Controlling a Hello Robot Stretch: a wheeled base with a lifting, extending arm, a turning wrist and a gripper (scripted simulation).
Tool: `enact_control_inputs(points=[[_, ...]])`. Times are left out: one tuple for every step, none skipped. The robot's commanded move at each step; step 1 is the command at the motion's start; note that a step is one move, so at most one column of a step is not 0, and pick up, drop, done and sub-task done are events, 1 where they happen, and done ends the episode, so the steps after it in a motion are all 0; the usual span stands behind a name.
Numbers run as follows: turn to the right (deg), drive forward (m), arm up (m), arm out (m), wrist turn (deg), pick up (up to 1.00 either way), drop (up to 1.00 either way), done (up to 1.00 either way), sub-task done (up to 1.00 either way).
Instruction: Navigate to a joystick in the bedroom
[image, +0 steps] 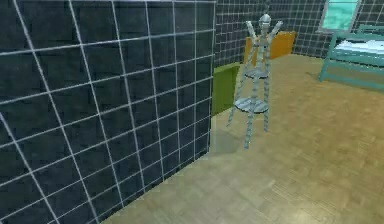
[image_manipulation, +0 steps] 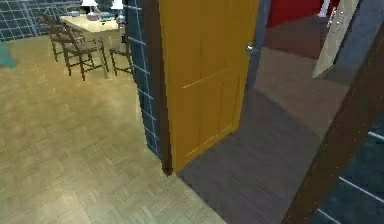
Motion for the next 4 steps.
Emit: enact_control_inputs(points=[[45.0, 0.00, 0.00, 0.00, 0.0, 0.00, 0.00, 0.00, 0.00], [18.0, 0.00, 0.00, 0.00, 0.0, 0.00, 0.00, 0.00, 0.00], [0.0, 0.45, 0.00, 0.00, 0.0, 0.00, 0.00, 0.00, 0.00], [45.0, 0.00, 0.00, 0.00, 0.0, 0.00, 0.00, 0.00, 0.00]])
